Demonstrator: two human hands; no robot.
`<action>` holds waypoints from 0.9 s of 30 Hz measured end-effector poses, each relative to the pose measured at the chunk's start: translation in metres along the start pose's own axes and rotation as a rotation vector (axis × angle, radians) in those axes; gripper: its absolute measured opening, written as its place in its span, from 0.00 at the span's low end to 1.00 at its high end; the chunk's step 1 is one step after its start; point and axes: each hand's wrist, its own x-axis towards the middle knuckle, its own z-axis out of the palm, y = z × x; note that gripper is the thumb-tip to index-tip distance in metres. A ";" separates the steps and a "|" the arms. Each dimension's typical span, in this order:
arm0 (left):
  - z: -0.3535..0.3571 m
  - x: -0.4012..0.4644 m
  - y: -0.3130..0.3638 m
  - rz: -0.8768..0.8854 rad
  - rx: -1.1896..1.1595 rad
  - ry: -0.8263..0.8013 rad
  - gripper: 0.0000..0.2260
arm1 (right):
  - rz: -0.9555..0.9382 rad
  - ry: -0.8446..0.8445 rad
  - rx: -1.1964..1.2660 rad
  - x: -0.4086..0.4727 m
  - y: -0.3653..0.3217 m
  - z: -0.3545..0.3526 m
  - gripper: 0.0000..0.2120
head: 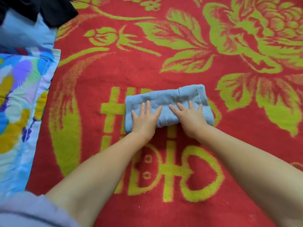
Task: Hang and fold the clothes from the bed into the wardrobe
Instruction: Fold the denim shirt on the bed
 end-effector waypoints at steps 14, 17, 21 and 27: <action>-0.240 -0.121 -0.071 0.055 0.080 0.263 0.35 | 0.033 0.236 -0.002 -0.123 -0.082 -0.241 0.37; -0.281 -0.156 -0.080 0.054 0.149 0.332 0.35 | 0.017 0.307 -0.032 -0.153 -0.098 -0.278 0.38; -0.312 -0.204 -0.083 0.015 0.213 0.377 0.34 | -0.032 0.360 -0.119 -0.191 -0.113 -0.312 0.36; -0.319 -0.289 -0.052 -0.133 0.261 0.415 0.32 | -0.190 0.411 -0.267 -0.255 -0.114 -0.329 0.33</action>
